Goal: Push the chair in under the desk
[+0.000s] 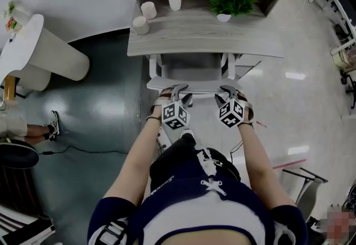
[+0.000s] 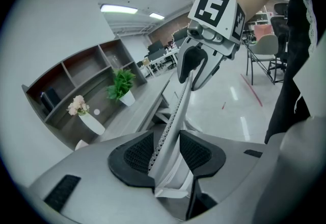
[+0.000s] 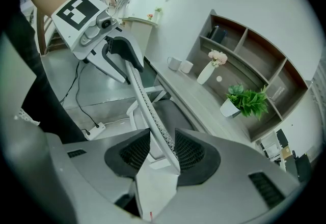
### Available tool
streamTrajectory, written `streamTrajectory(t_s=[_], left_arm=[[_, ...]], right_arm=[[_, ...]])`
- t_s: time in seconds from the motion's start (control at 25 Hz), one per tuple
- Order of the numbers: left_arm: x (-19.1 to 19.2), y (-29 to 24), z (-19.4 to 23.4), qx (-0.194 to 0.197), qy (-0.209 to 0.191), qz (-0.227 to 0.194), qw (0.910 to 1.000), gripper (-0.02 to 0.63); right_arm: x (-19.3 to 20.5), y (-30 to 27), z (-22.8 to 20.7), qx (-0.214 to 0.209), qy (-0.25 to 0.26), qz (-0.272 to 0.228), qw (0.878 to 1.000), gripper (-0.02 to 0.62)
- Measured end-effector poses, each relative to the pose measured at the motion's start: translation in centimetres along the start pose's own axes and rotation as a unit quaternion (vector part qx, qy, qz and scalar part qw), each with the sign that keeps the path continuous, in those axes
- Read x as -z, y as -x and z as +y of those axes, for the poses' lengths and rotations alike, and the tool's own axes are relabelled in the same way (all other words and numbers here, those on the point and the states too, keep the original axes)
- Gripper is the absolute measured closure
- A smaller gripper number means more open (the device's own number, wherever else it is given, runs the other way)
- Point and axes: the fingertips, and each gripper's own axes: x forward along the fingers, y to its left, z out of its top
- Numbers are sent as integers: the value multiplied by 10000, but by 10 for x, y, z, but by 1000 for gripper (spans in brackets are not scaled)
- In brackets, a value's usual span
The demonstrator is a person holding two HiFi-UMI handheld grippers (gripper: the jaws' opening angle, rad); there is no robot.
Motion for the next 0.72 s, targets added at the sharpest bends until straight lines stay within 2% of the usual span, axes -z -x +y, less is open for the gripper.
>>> streamTrajectory(t_s=[0.2, 0.4, 0.48, 0.6, 0.72], left_arm=[[0, -3, 3, 212, 176, 84, 9996, 440], [-1, -2, 0, 795, 672, 276, 9942, 442], [-2, 1, 0, 896, 788, 309, 9924, 442], [-8, 11, 4, 793, 908, 168, 9926, 463], [-16, 27, 15, 438, 1386, -141, 9893, 535]], right_arm=[[-1, -3, -3, -114, 81, 116, 9998, 463], [0, -2, 0, -124, 276, 309, 9991, 463], [0, 0, 0, -5, 320, 372, 9988, 462], [-7, 11, -1, 252, 69, 178, 9995, 462], [-22, 28, -6, 407, -594, -315, 9969, 463]])
